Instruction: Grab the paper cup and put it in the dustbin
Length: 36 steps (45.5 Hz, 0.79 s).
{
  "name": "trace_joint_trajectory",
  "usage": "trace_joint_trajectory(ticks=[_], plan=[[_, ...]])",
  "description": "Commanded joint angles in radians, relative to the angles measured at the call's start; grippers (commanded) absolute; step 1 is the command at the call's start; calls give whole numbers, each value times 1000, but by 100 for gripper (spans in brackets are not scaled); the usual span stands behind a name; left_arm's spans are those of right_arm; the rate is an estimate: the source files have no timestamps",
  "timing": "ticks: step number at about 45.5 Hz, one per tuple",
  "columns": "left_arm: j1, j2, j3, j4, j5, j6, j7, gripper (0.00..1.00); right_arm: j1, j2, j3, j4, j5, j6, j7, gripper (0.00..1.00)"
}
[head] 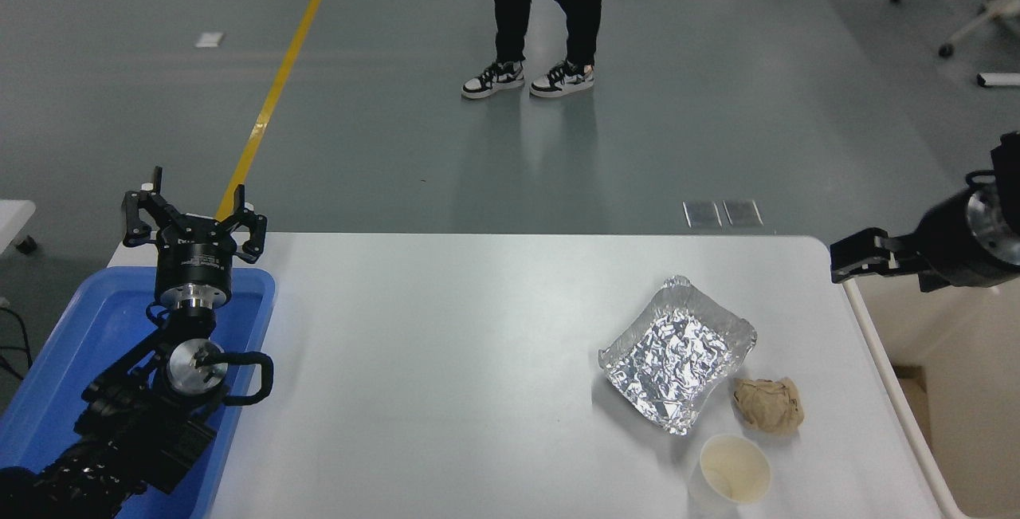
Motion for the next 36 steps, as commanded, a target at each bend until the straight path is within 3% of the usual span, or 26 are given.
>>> trace_joint_trajectory(ticks=[1, 36], plan=[[-1, 0, -1, 0, 0, 0, 0, 99, 128, 78, 31, 7, 17, 108, 2, 100], [-1, 0, -1, 0, 2, -1, 0, 99, -25, 184, 208, -53, 63, 129, -2, 100]])
